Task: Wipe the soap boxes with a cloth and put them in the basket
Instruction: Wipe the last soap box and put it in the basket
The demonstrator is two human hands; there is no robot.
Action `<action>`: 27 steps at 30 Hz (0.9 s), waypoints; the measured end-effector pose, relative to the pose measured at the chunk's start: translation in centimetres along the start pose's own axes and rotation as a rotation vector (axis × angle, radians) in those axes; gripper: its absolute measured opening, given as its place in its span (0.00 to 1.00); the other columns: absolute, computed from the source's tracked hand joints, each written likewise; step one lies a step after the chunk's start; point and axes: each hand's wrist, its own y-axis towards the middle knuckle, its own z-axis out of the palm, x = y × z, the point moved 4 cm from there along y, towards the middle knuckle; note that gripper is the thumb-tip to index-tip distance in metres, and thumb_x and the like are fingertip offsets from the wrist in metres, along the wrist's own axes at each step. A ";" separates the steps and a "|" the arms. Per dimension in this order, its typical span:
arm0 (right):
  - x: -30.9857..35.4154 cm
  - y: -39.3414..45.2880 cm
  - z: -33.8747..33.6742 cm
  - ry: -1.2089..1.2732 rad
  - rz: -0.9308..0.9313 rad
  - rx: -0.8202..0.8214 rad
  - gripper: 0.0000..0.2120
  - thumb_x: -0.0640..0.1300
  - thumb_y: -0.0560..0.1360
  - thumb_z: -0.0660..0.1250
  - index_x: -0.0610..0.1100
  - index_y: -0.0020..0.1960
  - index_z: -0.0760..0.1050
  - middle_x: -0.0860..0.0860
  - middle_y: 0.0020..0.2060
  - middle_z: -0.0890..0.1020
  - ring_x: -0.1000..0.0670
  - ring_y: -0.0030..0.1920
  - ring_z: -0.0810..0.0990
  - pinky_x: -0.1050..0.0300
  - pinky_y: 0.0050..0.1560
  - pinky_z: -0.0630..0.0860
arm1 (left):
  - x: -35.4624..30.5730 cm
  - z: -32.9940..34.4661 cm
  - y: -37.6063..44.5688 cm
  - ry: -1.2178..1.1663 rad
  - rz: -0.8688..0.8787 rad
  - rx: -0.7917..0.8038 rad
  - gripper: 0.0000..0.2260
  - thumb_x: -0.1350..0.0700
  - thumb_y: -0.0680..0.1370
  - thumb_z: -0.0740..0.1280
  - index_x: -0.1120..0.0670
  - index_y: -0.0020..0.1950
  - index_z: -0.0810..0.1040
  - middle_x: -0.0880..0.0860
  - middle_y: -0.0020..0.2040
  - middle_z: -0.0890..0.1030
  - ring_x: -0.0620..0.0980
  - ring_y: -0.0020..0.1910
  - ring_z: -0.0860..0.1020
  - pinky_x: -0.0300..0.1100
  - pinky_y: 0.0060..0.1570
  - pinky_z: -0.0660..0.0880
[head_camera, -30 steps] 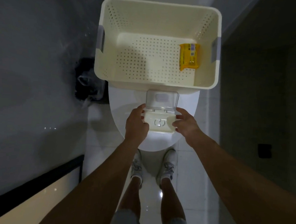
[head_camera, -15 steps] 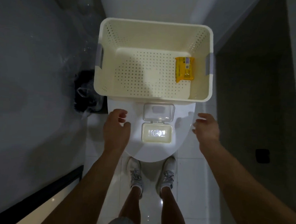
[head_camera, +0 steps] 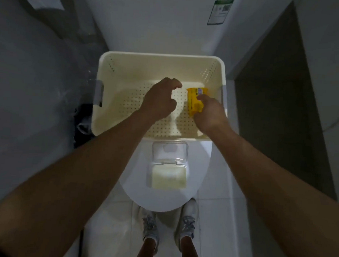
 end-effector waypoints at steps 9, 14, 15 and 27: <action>-3.0 6.4 4.6 -0.195 0.083 0.093 0.24 0.45 0.80 0.62 0.42 0.74 0.61 0.40 0.65 0.70 0.41 0.63 0.73 0.53 0.51 0.69 | 2.8 7.9 8.0 0.285 0.112 0.342 0.38 0.67 0.74 0.64 0.46 0.80 0.56 0.52 0.78 0.61 0.57 0.73 0.65 0.53 0.67 0.67; -3.3 8.4 5.6 -0.167 0.041 0.117 0.24 0.41 0.79 0.63 0.38 0.73 0.64 0.37 0.69 0.68 0.37 0.67 0.71 0.50 0.60 0.70 | 2.0 9.6 10.2 0.406 0.221 0.370 0.33 0.58 0.77 0.61 0.40 0.79 0.55 0.53 0.80 0.58 0.56 0.77 0.57 0.55 0.72 0.55; -3.2 8.5 5.8 -0.188 0.024 0.107 0.22 0.42 0.80 0.62 0.38 0.72 0.65 0.37 0.68 0.69 0.38 0.66 0.72 0.50 0.61 0.70 | 2.1 9.7 10.3 0.437 0.240 0.371 0.33 0.59 0.77 0.61 0.39 0.79 0.56 0.53 0.79 0.59 0.56 0.77 0.57 0.55 0.72 0.55; -1.5 6.7 8.5 0.090 -0.128 0.096 0.19 0.39 0.73 0.71 0.43 0.64 0.77 0.44 0.58 0.77 0.43 0.54 0.78 0.61 0.44 0.71 | 7.1 5.7 5.3 0.401 0.121 0.289 0.30 0.58 0.76 0.65 0.44 0.77 0.63 0.55 0.67 0.71 0.59 0.65 0.69 0.56 0.66 0.62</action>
